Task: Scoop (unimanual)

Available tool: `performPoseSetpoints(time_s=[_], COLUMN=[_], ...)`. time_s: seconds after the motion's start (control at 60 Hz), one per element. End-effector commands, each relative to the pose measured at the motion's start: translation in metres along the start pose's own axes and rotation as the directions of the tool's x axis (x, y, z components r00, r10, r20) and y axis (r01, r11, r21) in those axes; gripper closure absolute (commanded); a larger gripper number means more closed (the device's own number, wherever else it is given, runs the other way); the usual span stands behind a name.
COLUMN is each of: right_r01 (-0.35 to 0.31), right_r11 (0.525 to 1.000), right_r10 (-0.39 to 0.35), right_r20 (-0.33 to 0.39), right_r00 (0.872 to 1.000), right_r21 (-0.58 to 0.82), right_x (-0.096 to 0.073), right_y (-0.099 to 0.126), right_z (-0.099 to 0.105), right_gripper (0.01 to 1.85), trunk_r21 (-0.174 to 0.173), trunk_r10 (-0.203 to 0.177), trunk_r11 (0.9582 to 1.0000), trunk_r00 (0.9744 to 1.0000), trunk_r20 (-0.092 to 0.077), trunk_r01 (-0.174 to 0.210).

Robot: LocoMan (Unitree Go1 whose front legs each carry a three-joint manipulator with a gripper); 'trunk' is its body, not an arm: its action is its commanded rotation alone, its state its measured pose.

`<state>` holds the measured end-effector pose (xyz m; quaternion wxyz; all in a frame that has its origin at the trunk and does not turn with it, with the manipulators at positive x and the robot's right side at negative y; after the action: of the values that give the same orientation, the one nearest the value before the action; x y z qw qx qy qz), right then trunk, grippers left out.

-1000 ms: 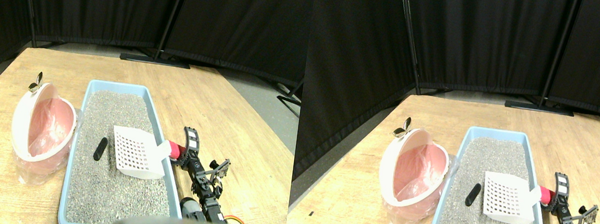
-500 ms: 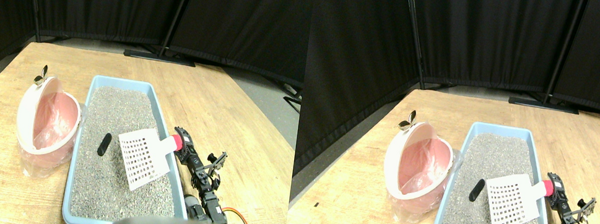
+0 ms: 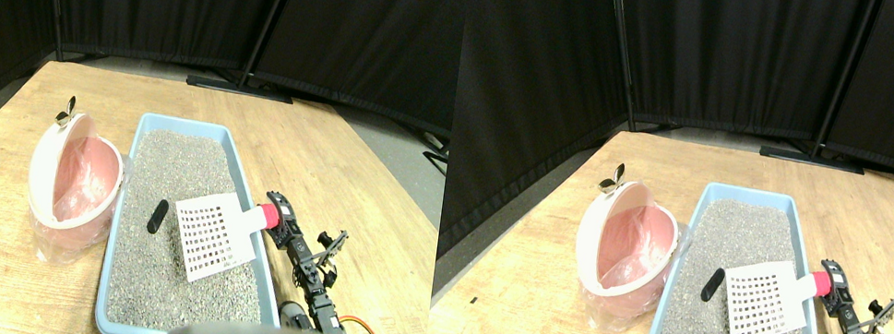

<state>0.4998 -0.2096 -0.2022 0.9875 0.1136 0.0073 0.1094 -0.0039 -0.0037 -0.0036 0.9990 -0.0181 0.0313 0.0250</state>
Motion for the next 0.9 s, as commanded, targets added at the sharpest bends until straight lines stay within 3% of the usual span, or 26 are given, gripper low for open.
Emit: performPoseSetpoints(time_s=[0.017, 0.3, 0.5, 0.9], right_r01=[0.003, 0.003, 0.006, -0.047], right_r11=[0.998, 0.983, 0.966, 0.908], right_r10=[0.003, 0.021, 0.029, 0.083], right_r20=[0.099, 0.129, 0.131, 0.070], right_r00=[0.995, 0.991, 0.991, 0.994], right_r21=[-0.069, -0.185, -0.260, -0.416], right_x=[-0.003, -0.007, 0.000, 0.020], right_y=[0.007, 0.022, 0.029, 0.045], right_z=[0.024, 0.063, 0.084, 0.093], right_gripper=[1.81, 1.81, 1.80, 1.79], trunk_r21=[-0.020, -0.031, -0.047, -0.080], trunk_r10=[0.015, 0.031, 0.055, 0.108], trunk_r11=[0.9997, 0.9990, 0.9973, 0.9907], trunk_r00=[0.9996, 0.9993, 0.9982, 0.9938], trunk_r20=[-0.022, -0.021, -0.021, -0.027], trunk_r01=[-0.016, -0.032, -0.056, -0.110])
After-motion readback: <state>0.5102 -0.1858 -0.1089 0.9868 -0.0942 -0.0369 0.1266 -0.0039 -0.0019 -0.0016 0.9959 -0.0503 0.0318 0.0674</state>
